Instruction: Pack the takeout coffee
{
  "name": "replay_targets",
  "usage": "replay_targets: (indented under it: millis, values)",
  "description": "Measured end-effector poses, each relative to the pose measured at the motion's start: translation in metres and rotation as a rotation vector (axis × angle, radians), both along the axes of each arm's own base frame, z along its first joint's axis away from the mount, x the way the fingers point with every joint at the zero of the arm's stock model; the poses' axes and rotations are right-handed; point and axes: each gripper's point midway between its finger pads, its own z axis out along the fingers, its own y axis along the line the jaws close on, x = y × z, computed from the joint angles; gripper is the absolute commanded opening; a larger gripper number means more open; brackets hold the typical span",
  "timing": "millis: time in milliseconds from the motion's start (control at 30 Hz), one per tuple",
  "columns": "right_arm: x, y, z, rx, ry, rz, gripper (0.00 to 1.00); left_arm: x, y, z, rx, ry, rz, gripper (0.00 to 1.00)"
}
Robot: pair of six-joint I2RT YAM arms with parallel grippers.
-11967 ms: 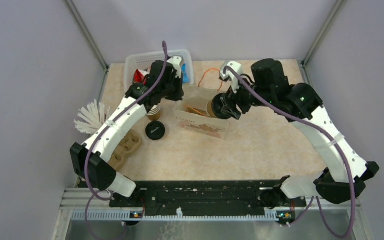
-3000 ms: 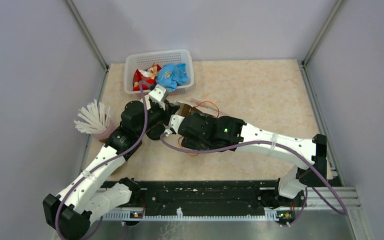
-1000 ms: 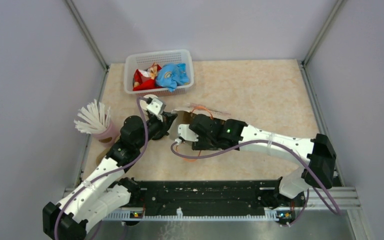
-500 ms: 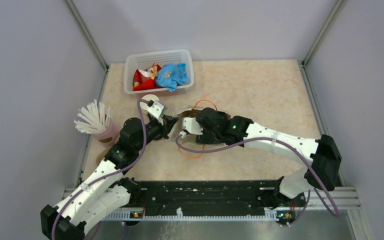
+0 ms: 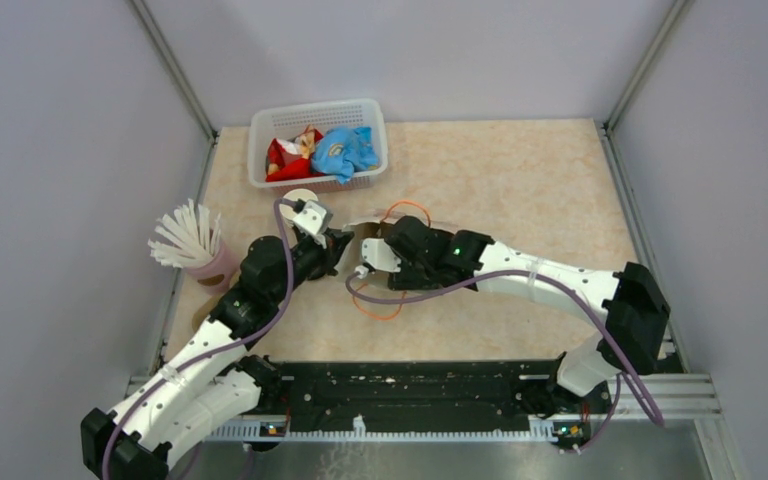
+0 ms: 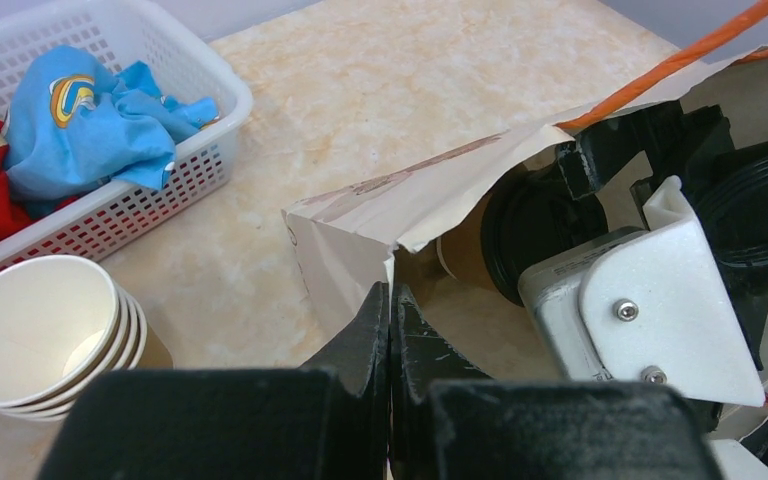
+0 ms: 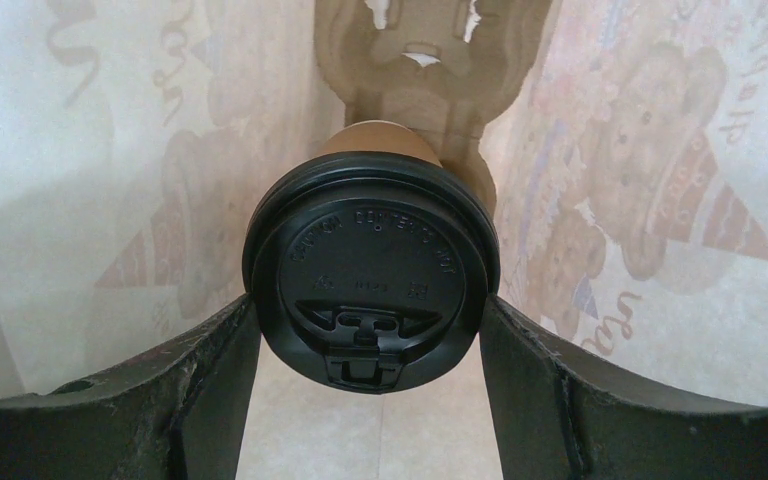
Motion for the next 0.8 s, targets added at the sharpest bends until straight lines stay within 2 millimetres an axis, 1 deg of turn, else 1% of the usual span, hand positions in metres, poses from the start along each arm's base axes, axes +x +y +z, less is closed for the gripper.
replay_targets:
  millis: [267, 500, 600, 700, 800]
  values:
    - [0.011, -0.001, 0.008, 0.019, -0.064, -0.059, 0.65, 0.000, 0.000, -0.004, 0.007, 0.004, 0.000, 0.00]
    - [0.015, -0.003, 0.010, 0.016, -0.086, -0.078, 0.65, -0.003, -0.002, -0.009, 0.029, -0.002, -0.014, 0.00]
    - [0.016, -0.004, 0.006, 0.028, -0.093, -0.082, 0.65, -0.005, -0.005, -0.010, 0.037, -0.008, -0.025, 0.00]
    - [0.012, -0.011, -0.005, 0.024, -0.088, -0.090, 0.65, -0.007, -0.007, -0.013, 0.047, -0.011, -0.037, 0.00]
    - [0.009, -0.018, -0.010, 0.017, -0.085, -0.096, 0.65, -0.008, -0.007, -0.015, 0.053, -0.011, -0.040, 0.00]
